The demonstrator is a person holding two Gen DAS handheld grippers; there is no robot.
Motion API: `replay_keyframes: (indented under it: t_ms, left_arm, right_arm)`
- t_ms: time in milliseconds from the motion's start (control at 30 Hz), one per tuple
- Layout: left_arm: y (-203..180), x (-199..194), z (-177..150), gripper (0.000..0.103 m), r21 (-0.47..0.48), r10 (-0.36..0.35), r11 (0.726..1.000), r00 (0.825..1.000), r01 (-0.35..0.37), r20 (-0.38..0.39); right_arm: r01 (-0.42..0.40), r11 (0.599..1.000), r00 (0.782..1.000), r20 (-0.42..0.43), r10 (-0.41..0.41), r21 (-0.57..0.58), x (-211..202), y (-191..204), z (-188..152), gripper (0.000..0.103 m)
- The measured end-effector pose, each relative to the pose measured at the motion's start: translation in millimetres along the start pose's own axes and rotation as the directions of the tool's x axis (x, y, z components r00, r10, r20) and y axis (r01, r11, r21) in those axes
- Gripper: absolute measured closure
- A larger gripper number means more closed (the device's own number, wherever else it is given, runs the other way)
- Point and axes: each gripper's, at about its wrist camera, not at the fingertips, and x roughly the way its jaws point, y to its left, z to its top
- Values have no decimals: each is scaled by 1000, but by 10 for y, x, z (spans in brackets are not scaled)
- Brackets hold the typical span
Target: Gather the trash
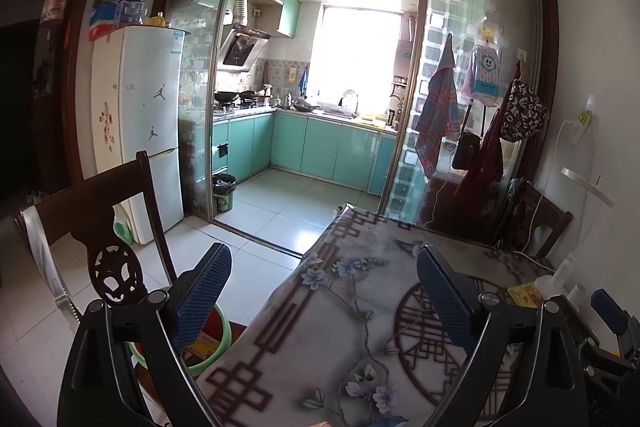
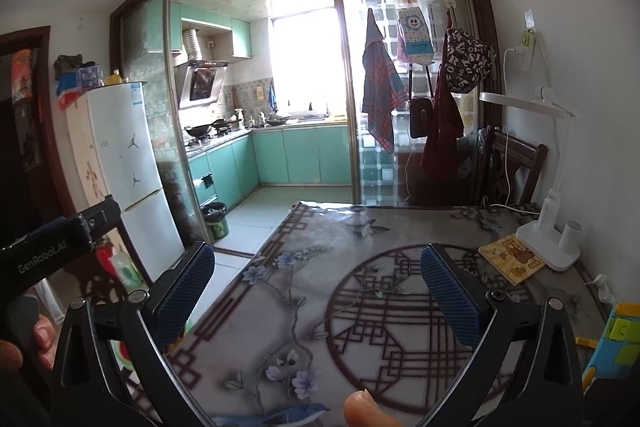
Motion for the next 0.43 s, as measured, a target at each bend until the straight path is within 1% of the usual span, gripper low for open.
replay_keyframes:
  t_ms: [233,433]
  left_arm:
    - [-44,126,-30,9,9,-2,1000,1000,2,-24]
    - [-140,336,-106,9,23,-26,999,997,27,-74]
  right_arm:
    - [7,1000,1000,-15,-7,16,54,-58,-47,0]
    - [21,999,999,-47,-20,28,169,-149,-113,0]
